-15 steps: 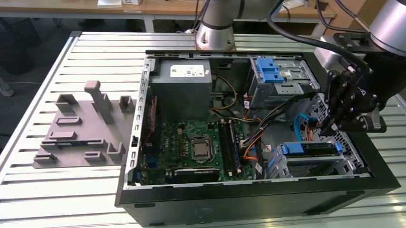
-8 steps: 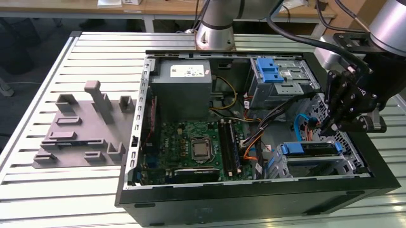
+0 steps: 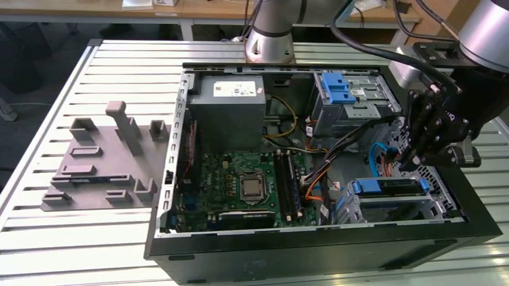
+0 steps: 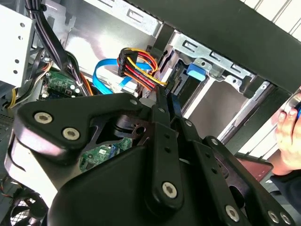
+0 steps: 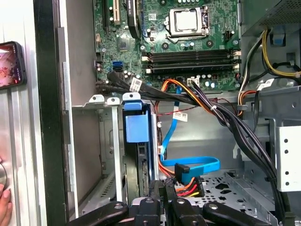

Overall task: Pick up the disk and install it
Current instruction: 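Insert the first disk wire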

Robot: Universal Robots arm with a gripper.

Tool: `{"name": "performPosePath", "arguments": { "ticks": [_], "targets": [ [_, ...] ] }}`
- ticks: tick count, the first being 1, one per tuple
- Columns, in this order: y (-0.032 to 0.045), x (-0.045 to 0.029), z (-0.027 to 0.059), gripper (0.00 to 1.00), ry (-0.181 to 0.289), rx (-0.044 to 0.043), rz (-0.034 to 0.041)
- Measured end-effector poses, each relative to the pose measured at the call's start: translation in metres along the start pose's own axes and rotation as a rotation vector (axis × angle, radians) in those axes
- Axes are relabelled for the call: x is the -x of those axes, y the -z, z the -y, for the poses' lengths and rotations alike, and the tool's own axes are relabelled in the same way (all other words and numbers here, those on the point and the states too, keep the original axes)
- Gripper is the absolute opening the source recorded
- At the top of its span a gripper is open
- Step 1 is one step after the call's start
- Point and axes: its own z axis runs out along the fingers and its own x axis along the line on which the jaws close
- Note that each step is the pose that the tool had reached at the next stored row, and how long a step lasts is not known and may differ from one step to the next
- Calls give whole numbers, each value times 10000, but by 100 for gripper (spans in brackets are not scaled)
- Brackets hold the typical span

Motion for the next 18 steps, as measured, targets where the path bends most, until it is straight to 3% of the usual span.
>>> {"name": "performPosePath", "arguments": {
  "ticks": [6, 15, 18],
  "targets": [
    [-19, -81, -19, 16, 49, -72, 86],
    [-64, -146, -24, 16, 249, -113, 224],
    [-85, -146, -26, 16, 266, -116, 232]
  ]
}}
